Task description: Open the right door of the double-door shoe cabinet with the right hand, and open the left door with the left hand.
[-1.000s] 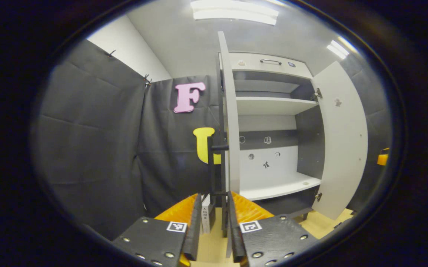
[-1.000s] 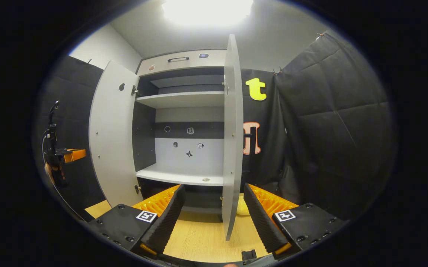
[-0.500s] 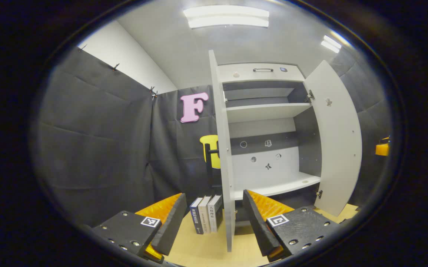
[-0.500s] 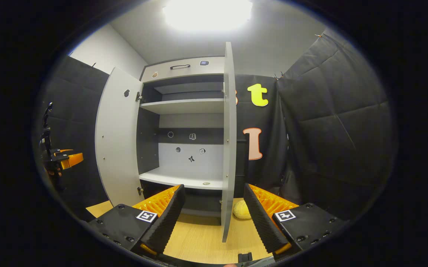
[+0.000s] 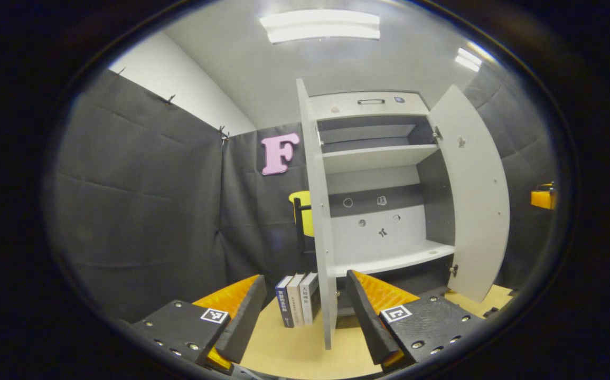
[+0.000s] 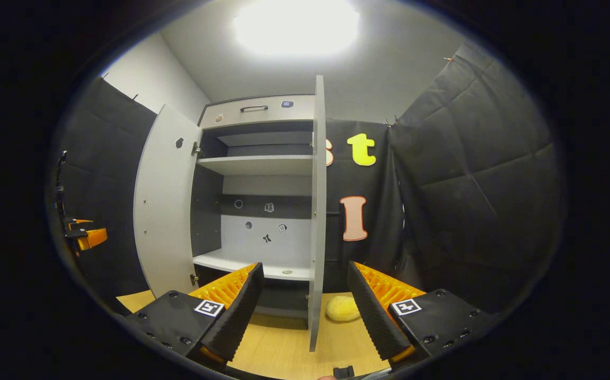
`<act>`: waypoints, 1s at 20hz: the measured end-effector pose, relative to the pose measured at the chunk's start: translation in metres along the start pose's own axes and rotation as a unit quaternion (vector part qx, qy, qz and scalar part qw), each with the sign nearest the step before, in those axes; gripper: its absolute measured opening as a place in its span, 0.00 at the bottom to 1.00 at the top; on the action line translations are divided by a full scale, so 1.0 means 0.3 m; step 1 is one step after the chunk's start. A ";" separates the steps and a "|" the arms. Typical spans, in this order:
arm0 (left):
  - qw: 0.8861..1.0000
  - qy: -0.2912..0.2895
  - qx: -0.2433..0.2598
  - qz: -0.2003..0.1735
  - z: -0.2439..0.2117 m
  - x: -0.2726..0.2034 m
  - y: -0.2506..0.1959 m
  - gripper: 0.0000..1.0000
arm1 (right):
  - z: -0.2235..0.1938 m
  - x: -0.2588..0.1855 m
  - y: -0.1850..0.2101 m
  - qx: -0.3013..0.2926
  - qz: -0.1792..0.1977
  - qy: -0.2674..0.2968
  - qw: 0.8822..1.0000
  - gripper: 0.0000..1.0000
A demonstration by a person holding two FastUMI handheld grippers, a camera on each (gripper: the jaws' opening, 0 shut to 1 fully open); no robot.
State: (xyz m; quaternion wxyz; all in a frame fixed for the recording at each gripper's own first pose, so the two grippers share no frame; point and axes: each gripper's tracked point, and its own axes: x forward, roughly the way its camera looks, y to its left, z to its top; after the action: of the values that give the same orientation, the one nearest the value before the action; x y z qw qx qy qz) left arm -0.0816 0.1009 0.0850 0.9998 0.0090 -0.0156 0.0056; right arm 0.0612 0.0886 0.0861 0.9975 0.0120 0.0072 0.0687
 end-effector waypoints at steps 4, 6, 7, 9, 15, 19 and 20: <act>1.000 -0.007 -0.001 0.005 0.011 -0.012 0.003 0.89 | -0.026 -0.003 0.004 0.003 -0.002 0.002 1.000 0.99; 1.000 -0.008 0.000 0.006 0.016 -0.016 0.007 0.89 | -0.035 -0.002 -0.003 0.010 -0.004 0.006 1.000 0.99; 1.000 -0.007 -0.001 0.006 0.016 -0.017 0.008 0.89 | -0.038 0.001 -0.003 0.013 -0.006 0.007 1.000 0.99; 1.000 -0.005 0.000 0.008 0.018 -0.017 0.017 0.89 | -0.039 0.006 -0.005 0.017 -0.007 0.007 1.000 0.99; 1.000 -0.011 0.002 0.011 0.038 -0.014 0.024 0.89 | -0.039 0.006 -0.004 0.023 -0.009 0.006 1.000 0.99; 1.000 -0.012 0.004 0.009 0.041 -0.012 0.018 0.89 | -0.043 0.006 0.002 0.022 -0.010 0.009 1.000 0.99; 1.000 -0.012 0.005 0.008 0.040 -0.015 0.018 0.89 | -0.040 0.003 0.003 0.022 -0.010 0.008 1.000 0.99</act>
State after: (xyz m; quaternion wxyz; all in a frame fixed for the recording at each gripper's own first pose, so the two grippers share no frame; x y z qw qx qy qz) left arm -0.0865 0.1061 0.0969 0.9994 0.0142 -0.0277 0.0135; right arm 0.0617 0.0898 0.0741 0.9976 0.0331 0.0168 0.0583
